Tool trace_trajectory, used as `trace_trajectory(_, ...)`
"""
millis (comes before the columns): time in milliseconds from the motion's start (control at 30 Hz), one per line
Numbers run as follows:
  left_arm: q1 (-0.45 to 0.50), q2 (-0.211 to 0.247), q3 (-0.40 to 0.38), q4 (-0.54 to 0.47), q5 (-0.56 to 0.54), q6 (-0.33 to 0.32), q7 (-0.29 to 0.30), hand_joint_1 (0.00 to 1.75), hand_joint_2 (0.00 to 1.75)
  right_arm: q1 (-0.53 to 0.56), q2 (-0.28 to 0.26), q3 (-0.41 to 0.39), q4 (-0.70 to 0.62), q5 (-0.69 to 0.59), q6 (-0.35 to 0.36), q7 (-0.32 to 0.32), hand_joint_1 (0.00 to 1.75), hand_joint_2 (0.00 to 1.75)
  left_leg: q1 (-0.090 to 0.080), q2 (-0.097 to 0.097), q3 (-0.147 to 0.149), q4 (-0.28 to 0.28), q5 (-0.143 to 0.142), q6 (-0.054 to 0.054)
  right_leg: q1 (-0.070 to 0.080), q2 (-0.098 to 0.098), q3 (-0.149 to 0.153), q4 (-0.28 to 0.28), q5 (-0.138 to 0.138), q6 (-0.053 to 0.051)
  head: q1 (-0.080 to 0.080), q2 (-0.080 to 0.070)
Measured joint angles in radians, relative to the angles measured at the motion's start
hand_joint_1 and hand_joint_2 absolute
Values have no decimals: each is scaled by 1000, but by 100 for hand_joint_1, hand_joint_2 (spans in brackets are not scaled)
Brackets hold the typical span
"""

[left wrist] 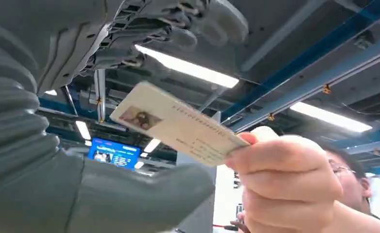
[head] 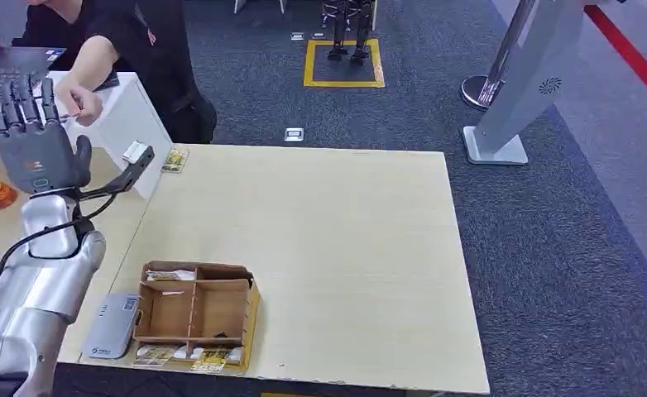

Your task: Pass the card to the sensor for recognition and then transmit it.

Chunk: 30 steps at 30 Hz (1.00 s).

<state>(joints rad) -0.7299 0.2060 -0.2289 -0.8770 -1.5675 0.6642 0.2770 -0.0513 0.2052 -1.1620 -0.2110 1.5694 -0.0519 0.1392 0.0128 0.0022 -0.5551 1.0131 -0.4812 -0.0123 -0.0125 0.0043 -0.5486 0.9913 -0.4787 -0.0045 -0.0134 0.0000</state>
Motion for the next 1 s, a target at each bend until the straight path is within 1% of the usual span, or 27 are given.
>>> trace_trajectory(133,-13,-5,-21,31,0,0,2,175,175,0,-5,3,7,0,-1,0,0,0,0,0,0,0,0,0,0,0,0,0,0,0,0,0)
trace_trajectory(300,-17,-7,-29,48,0,0,2,175,175,0,-6,4,8,0,-1,0,0,0,0,0,0,0,0,0,0,0,0,0,0,0,0,0)
trace_trajectory(600,-19,-8,-37,53,0,0,2,175,175,0,-6,4,10,0,0,0,0,0,0,0,0,0,0,0,0,0,0,0,0,0,0,0)
trace_trajectory(1000,-20,-7,-38,58,0,0,-13,175,175,0,-10,7,13,0,3,-3,0,0,0,0,0,0,1,0,0,0,0,1,0,0,0,0)
